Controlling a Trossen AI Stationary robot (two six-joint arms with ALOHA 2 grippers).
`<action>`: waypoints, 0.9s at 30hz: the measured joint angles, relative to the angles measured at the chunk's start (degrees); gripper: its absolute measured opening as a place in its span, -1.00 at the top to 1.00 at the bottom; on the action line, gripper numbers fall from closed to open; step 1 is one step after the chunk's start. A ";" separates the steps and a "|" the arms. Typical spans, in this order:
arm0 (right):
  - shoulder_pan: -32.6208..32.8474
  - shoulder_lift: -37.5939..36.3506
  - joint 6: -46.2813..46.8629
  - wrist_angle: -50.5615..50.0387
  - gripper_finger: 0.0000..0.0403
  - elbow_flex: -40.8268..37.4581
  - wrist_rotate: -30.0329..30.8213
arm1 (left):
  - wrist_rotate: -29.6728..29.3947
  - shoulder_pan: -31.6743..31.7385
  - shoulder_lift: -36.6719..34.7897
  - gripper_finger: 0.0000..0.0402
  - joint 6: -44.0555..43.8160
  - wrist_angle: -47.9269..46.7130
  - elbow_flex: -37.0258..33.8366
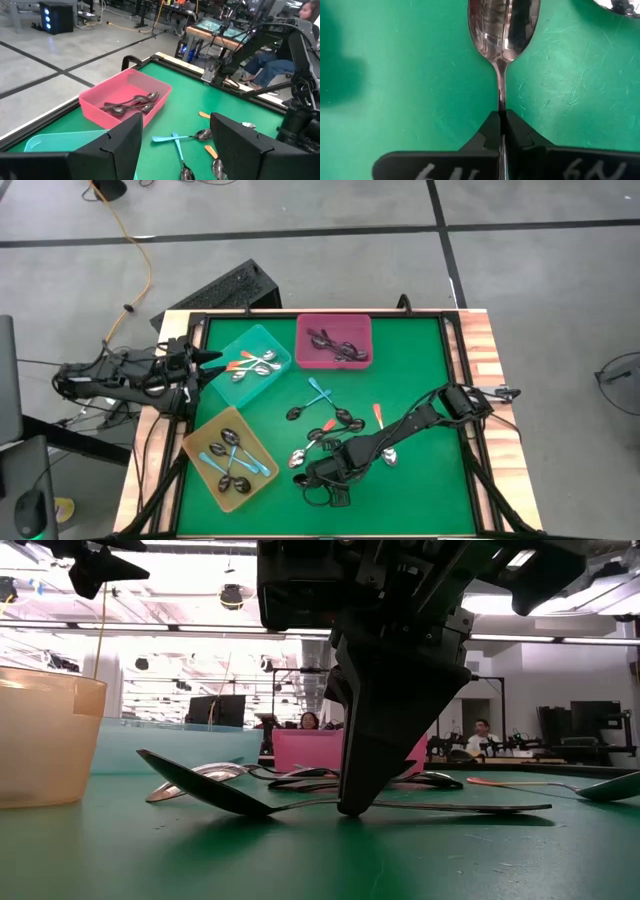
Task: Sort silverware by color (type)
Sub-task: Put the black spoon into the pink bin
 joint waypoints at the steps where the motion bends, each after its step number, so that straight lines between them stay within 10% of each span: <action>1: 0.00 0.00 -0.01 0.00 0.94 0.00 0.05 | 0.00 -0.02 0.00 -0.09 -0.02 0.06 0.00; 27: -5.32 -7.32 -8.25 -3.08 0.97 -0.25 4.10 | -1.15 0.00 0.00 -0.09 -0.29 0.35 0.00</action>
